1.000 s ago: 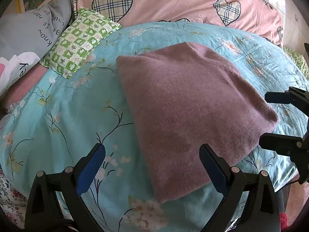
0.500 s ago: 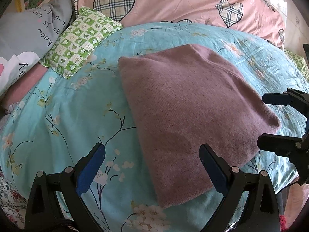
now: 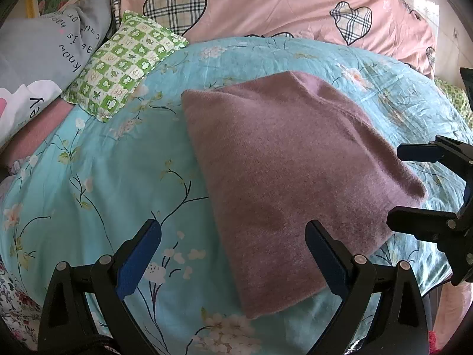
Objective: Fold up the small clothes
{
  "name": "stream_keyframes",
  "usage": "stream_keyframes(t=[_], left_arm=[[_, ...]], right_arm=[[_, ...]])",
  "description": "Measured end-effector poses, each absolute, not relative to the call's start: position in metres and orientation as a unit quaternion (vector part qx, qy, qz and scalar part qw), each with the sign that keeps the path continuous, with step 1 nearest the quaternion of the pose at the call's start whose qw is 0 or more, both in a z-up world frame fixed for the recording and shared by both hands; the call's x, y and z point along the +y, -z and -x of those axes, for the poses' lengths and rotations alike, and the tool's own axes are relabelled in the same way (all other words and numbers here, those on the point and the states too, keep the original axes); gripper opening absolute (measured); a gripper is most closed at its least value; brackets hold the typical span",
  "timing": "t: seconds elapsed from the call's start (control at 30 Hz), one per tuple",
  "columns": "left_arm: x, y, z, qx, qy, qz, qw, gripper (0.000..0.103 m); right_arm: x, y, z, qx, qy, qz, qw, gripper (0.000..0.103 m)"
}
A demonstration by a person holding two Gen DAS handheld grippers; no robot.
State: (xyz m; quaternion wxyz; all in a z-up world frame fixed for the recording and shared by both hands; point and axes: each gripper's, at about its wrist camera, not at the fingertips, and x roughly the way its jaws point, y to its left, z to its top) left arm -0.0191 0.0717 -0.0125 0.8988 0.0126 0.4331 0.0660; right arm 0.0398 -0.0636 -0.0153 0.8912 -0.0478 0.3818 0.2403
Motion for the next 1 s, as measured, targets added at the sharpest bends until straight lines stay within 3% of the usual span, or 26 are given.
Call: stream_keyframes(t=[1.0], left_arm=[[0.0719,0.0140,0.0206,0.433,-0.063,-0.015,0.899,0.098]], right_arm=[[-0.0633,0.0170,-0.0394,0.383,-0.240,0.045,0.891,0.103]])
